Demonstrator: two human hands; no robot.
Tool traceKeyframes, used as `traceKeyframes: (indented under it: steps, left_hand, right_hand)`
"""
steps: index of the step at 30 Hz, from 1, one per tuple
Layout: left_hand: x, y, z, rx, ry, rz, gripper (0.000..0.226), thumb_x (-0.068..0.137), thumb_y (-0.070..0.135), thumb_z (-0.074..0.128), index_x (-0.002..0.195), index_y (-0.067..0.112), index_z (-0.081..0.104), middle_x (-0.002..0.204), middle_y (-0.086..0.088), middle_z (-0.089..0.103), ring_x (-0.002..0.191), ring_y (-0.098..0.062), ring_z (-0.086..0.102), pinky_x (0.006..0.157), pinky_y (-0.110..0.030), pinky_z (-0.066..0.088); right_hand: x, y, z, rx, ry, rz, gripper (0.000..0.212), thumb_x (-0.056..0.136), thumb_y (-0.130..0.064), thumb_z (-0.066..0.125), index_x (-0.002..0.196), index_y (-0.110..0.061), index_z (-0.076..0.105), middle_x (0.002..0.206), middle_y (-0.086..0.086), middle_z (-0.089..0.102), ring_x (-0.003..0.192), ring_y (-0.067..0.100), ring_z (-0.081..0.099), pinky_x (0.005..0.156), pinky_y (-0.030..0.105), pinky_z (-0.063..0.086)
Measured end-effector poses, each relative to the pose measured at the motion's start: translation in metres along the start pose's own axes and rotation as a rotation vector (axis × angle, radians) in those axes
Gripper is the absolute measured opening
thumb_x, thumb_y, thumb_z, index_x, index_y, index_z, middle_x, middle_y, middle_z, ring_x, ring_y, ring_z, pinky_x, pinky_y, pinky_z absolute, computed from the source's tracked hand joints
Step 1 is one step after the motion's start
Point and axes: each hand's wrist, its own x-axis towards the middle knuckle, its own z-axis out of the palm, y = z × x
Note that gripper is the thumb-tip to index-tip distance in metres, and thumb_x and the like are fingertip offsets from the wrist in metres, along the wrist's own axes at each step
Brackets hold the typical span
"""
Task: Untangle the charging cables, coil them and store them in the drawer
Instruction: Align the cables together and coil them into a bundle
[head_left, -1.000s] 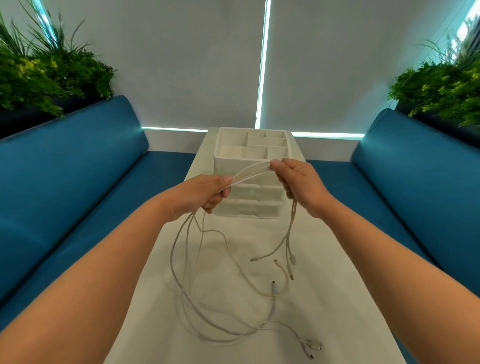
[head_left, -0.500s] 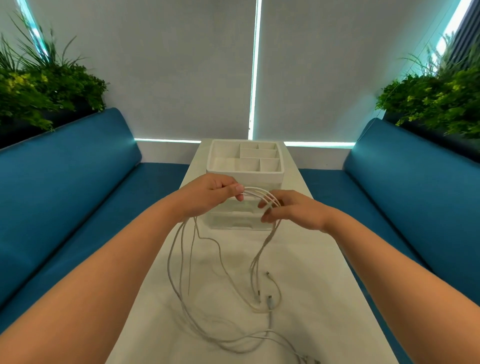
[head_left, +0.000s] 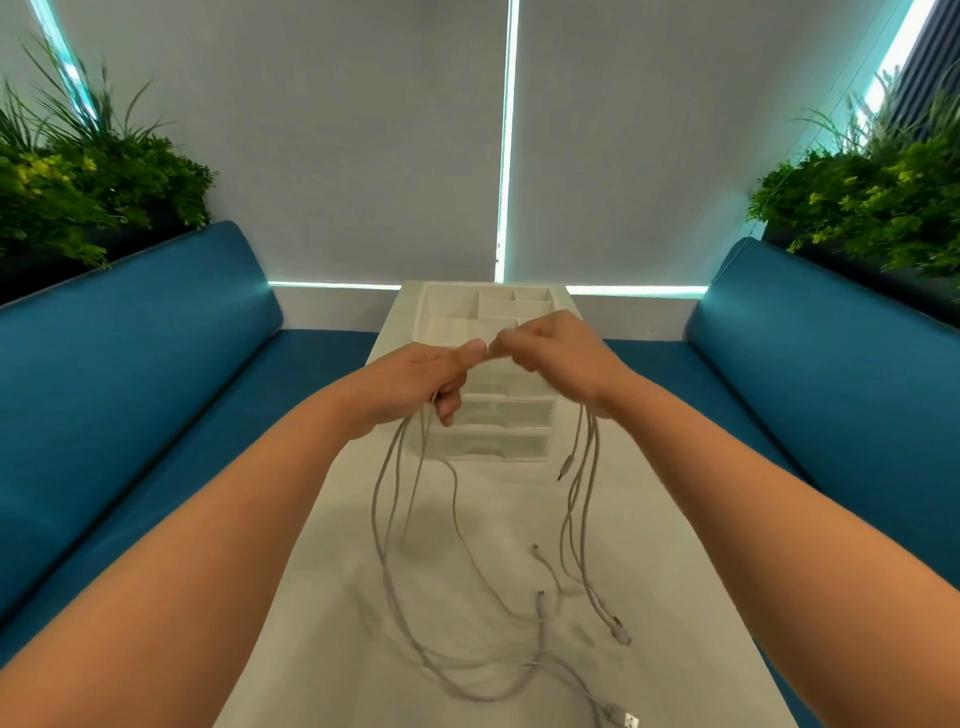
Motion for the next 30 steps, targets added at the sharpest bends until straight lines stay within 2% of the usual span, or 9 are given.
traceKeyframes:
  steps: [3, 6, 9, 14, 19, 22, 25, 27, 30]
  left_hand:
    - [-0.004, -0.009, -0.001, -0.179, 0.002, 0.009, 0.048, 0.095, 0.058, 0.042, 0.077, 0.015, 0.050, 0.057, 0.003, 0.039, 0.053, -0.011, 0.042, 0.075, -0.029, 0.051]
    - [-0.002, -0.012, 0.001, -0.221, 0.069, 0.048, 0.038, 0.098, 0.047, 0.046, 0.083, 0.014, 0.058, 0.058, 0.008, 0.036, 0.052, -0.007, 0.033, 0.058, -0.024, 0.036]
    - [0.001, -0.011, 0.001, -0.195, 0.135, 0.111, 0.034, 0.097, 0.044, 0.051, 0.085, 0.015, 0.062, 0.058, 0.009, 0.037, 0.053, -0.006, 0.031, 0.054, -0.020, 0.032]
    - [0.002, -0.002, 0.003, -0.088, 0.103, 0.169, 0.031, 0.098, 0.041, 0.051, 0.086, 0.017, 0.066, 0.060, 0.005, 0.038, 0.053, -0.008, 0.030, 0.050, -0.018, 0.031]
    - [0.011, 0.014, 0.009, -0.113, 0.107, 0.202, 0.033, 0.101, 0.040, 0.045, 0.084, 0.017, 0.062, 0.057, 0.007, 0.040, 0.050, -0.006, 0.032, 0.049, -0.019, 0.031]
    - [0.014, 0.020, 0.005, -0.212, 0.111, 0.157, 0.041, 0.099, 0.048, 0.043, 0.078, 0.016, 0.056, 0.054, 0.009, 0.042, 0.050, -0.008, 0.032, 0.050, -0.023, 0.030]
    - [0.011, 0.015, 0.003, -0.239, 0.100, 0.088, 0.050, 0.094, 0.061, 0.043, 0.072, 0.016, 0.050, 0.053, 0.004, 0.041, 0.050, -0.011, 0.036, 0.055, -0.024, 0.038]
    - [0.007, 0.007, 0.005, -0.251, 0.059, 0.081, 0.050, 0.093, 0.062, 0.041, 0.072, 0.017, 0.048, 0.056, 0.002, 0.038, 0.054, -0.012, 0.038, 0.065, -0.028, 0.045]
    - [0.007, -0.008, 0.009, -0.379, 0.029, 0.107, 0.040, 0.094, 0.053, 0.046, 0.079, 0.016, 0.048, 0.060, 0.005, 0.037, 0.058, -0.011, 0.039, 0.088, -0.034, 0.054]
  right_hand:
    - [-0.001, 0.007, -0.010, 0.194, 0.104, 0.100, 0.045, 0.083, -0.049, 0.065, 0.066, -0.010, 0.050, 0.049, -0.007, 0.031, 0.049, 0.013, 0.028, 0.049, 0.024, 0.024]
    - [-0.006, 0.016, -0.006, 0.298, 0.169, 0.199, 0.051, 0.085, -0.051, 0.064, 0.056, -0.013, 0.046, 0.048, -0.010, 0.037, 0.042, 0.006, 0.031, 0.051, 0.021, 0.027]
    - [-0.014, 0.025, 0.001, 0.375, 0.147, 0.207, 0.047, 0.091, -0.048, 0.057, 0.059, -0.015, 0.047, 0.054, -0.006, 0.039, 0.052, 0.012, 0.033, 0.058, 0.027, 0.034]
    - [-0.020, 0.021, -0.012, -0.097, -0.020, 0.074, 0.047, 0.101, -0.039, 0.039, 0.085, -0.013, 0.075, 0.079, 0.001, 0.066, 0.072, 0.015, 0.057, 0.068, 0.028, 0.040]
    - [-0.005, -0.018, -0.007, -0.170, -0.062, -0.041, 0.042, 0.103, -0.032, 0.029, 0.089, -0.011, 0.063, 0.081, -0.003, 0.064, 0.072, 0.012, 0.059, 0.071, 0.028, 0.046]
    - [0.004, -0.027, -0.005, -0.161, 0.028, -0.011, 0.058, 0.100, -0.048, 0.033, 0.079, -0.007, 0.067, 0.074, 0.000, 0.062, 0.070, 0.015, 0.056, 0.075, 0.032, 0.045]
    - [0.009, -0.032, -0.010, 0.019, 0.154, 0.100, 0.059, 0.092, -0.057, 0.047, 0.061, -0.008, 0.058, 0.056, -0.001, 0.056, 0.048, 0.008, 0.049, 0.056, 0.028, 0.039]
    - [0.010, -0.032, -0.014, 0.140, 0.206, 0.176, 0.053, 0.091, -0.055, 0.053, 0.056, -0.015, 0.050, 0.046, -0.012, 0.046, 0.037, 0.003, 0.038, 0.050, 0.023, 0.029]
    - [0.008, -0.028, -0.016, 0.251, 0.198, 0.252, 0.044, 0.091, -0.052, 0.055, 0.063, -0.018, 0.051, 0.054, -0.010, 0.043, 0.047, 0.011, 0.032, 0.049, 0.024, 0.029]
